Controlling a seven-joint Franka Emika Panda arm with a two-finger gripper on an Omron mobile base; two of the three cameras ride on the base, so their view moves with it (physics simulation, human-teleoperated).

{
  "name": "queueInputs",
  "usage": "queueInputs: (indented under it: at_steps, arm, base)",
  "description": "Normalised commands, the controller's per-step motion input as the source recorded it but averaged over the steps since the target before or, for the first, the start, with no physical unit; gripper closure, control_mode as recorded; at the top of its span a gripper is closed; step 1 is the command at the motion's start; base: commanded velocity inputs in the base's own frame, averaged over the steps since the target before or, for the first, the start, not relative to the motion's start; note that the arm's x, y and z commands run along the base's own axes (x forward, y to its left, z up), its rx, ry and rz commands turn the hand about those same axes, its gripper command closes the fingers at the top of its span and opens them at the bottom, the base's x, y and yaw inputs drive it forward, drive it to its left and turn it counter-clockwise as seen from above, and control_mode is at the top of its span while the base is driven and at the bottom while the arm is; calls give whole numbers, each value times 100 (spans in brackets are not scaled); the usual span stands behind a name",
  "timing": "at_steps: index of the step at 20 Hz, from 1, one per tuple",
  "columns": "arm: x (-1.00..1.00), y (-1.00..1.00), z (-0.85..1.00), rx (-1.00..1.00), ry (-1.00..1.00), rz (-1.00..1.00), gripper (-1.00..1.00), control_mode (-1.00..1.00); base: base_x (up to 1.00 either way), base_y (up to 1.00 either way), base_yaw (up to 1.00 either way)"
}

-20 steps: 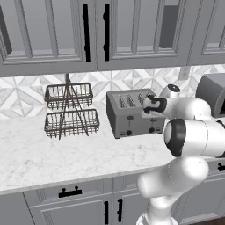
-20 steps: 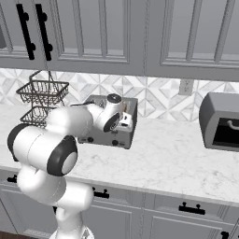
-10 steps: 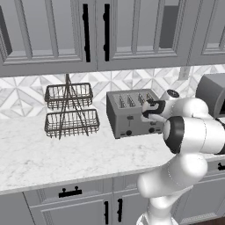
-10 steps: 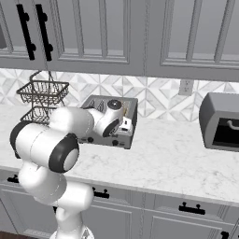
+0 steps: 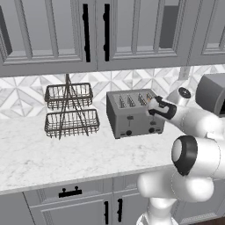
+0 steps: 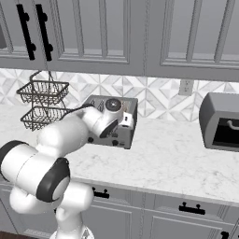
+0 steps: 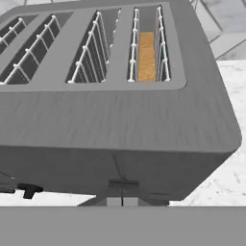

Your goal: Start the toaster. Once the lever pops up, take the bread to the plate on the dining counter.

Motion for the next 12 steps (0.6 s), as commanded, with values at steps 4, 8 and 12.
queueInputs:
  at_steps: [4, 8, 12]
  arm:
    - [0, -1, 49, -1, -1, 0, 100, -100]
    - [0, -4, 48, 0, -1, 0, 100, -100]
    - [0, -3, 53, 0, -3, 0, 100, -100]
  base:
    - [0, 0, 0]
    - [0, 0, 0]
    - [0, 0, 0]
